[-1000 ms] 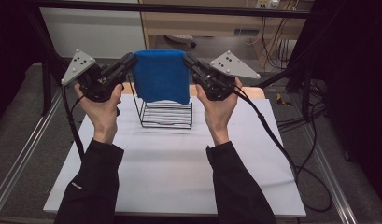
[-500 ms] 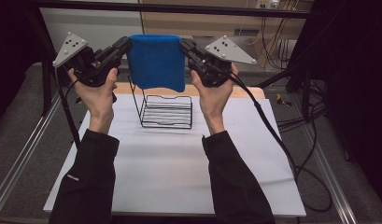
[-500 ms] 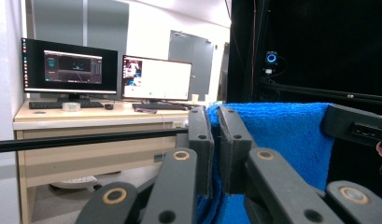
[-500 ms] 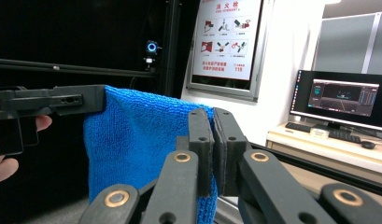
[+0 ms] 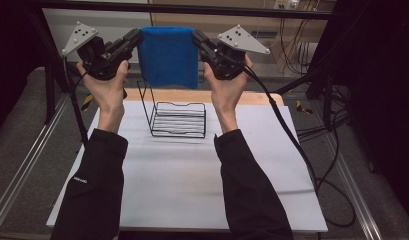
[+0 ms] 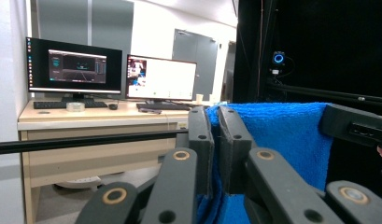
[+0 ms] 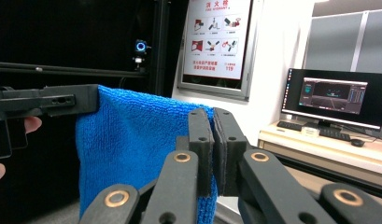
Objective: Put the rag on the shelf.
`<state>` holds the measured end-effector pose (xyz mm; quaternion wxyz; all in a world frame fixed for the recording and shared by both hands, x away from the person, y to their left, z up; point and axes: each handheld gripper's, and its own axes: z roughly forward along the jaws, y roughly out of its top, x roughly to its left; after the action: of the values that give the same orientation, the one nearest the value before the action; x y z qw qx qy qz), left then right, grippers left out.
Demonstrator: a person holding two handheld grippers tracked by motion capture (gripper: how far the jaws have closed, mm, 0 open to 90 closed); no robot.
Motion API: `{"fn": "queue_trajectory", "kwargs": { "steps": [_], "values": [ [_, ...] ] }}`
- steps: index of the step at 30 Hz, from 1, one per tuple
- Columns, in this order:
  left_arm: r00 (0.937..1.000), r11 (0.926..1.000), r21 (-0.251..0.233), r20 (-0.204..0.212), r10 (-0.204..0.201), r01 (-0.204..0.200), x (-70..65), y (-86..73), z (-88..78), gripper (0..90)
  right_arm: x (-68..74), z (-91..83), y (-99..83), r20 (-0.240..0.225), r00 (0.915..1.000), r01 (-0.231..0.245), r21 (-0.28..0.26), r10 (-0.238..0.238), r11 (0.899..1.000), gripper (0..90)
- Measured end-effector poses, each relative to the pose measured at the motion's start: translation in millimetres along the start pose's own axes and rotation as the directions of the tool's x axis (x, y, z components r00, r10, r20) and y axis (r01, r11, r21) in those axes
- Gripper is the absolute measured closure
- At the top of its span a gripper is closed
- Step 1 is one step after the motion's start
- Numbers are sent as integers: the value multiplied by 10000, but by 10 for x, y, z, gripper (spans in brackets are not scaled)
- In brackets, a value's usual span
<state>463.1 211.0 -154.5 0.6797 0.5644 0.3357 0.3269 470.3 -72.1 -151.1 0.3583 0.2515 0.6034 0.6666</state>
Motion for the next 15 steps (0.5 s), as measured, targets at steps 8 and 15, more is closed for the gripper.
{"fn": "queue_trajectory", "kwargs": {
  "steps": [8, 15],
  "values": [
    [9999, 10000, 40, -167, -35, 35, 118, -17, 140, 848, -97, 179, -21, 64, 10000, 31, 154, -32, 9999, 876],
    [9994, 9998, 190, -330, 35, -29, 197, -64, 256, 848, -160, 291, -75, 155, 9998, 153, 416, -160, 9990, 877]
  ]
}}
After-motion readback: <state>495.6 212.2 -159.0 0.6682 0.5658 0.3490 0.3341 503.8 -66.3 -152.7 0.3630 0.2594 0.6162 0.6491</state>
